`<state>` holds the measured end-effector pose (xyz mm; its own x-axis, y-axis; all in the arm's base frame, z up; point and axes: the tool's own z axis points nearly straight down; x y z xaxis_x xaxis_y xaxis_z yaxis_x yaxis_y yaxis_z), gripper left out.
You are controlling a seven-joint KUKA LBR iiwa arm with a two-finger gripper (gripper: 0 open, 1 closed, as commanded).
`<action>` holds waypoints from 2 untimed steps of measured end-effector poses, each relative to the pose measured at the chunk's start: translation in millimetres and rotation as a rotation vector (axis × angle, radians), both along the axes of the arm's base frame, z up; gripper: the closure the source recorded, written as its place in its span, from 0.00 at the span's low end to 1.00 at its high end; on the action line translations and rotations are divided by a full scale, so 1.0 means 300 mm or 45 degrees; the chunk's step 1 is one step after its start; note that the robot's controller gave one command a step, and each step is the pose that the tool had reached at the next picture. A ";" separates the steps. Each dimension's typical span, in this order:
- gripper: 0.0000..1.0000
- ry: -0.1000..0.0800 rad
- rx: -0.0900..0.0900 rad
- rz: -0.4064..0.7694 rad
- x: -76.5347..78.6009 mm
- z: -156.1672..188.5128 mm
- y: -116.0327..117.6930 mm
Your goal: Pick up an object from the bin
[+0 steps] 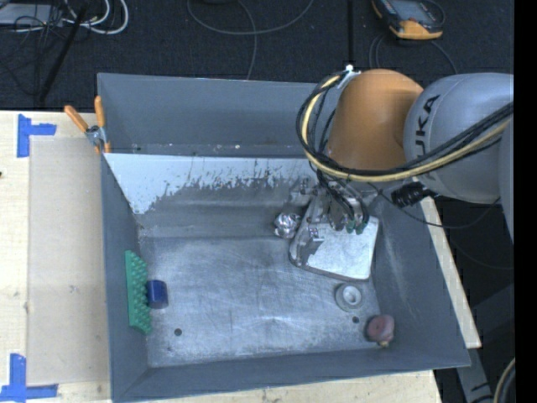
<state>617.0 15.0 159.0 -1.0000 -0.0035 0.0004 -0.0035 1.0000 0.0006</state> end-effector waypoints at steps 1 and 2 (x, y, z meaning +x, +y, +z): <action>0.00 0.006 -0.001 -0.252 -0.024 -0.249 -0.136; 0.00 -0.005 0.001 -0.323 -0.113 -0.281 -0.304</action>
Offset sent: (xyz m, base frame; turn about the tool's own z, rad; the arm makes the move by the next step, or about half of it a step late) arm -0.0062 -0.0412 -0.0727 0.1996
